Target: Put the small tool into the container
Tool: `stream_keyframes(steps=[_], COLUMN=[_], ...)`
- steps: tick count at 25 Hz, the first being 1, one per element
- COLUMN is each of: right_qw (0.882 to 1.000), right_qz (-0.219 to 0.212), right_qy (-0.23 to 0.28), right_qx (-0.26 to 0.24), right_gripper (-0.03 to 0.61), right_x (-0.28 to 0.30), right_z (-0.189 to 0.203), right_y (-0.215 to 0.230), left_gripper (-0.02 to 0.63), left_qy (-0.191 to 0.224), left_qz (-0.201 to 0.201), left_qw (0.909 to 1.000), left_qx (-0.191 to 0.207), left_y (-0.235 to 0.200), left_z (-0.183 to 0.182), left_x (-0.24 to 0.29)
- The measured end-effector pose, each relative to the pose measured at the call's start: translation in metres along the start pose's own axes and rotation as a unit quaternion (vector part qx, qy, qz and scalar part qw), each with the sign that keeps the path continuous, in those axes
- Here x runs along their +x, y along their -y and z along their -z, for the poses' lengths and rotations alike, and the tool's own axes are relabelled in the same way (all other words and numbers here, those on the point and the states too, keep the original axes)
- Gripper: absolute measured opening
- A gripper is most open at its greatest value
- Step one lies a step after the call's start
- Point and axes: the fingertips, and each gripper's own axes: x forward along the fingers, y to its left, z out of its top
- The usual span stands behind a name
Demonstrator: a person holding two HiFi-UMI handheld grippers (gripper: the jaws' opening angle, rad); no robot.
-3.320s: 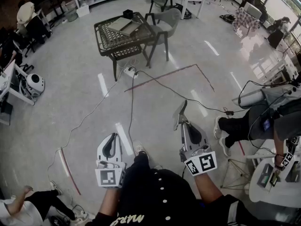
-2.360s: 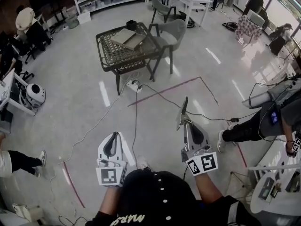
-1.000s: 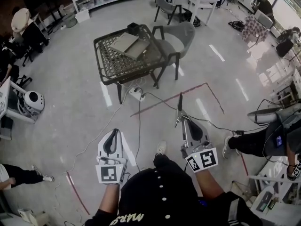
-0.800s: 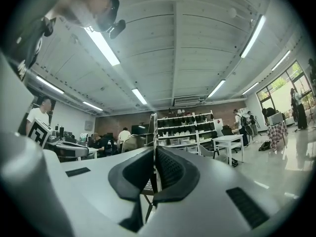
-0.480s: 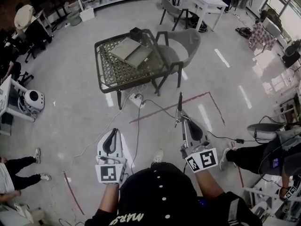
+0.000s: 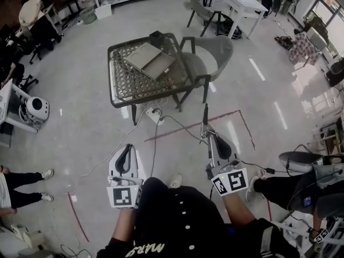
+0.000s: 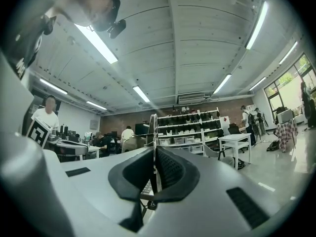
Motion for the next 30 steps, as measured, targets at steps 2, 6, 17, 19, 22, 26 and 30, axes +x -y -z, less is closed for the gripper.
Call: stream_keyframes(steps=[2, 6, 17, 19, 22, 26, 30], right_qw=[1.000, 1.000, 1.000, 1.000, 1.000, 1.000, 1.000], right_qz=[0.000, -0.002, -0.003, -0.002, 0.001, 0.002, 0.005], right_qy=[-0.004, -0.006, -0.009, -0.009, -0.011, -0.008, -0.008], right_qx=[0.000, 0.001, -0.003, -0.003, -0.002, -0.002, -0.001], right_gripper=[0.018, 0.018, 0.018, 0.018, 0.018, 0.018, 0.018], right_x=[0.006, 0.025, 0.124, 0.145, 0.176, 0.215, 0.247], right_z=[0.002, 0.005, 0.015, 0.018, 0.022, 0.019, 0.023], right_y=[0.004, 0.010, 0.037, 0.043, 0.054, 0.065, 0.071], left_gripper=[0.039, 0.039, 0.038, 0.038, 0.038, 0.038, 0.039], left_qy=[-0.005, 0.005, 0.016, 0.021, 0.018, 0.028, 0.032], left_qz=[-0.003, 0.008, 0.017, 0.019, 0.020, 0.024, 0.029], left_qw=[1.0000, 0.9999, 0.9997, 0.9995, 0.9996, 0.9991, 0.9989], left_qx=[-0.001, -0.003, -0.006, -0.010, -0.010, -0.022, -0.020], left_y=[-0.003, -0.009, -0.053, -0.063, -0.077, -0.093, -0.108], left_z=[0.002, 0.004, -0.008, -0.007, -0.006, -0.020, -0.023], left_x=[0.004, 0.020, 0.122, 0.142, 0.171, 0.209, 0.237])
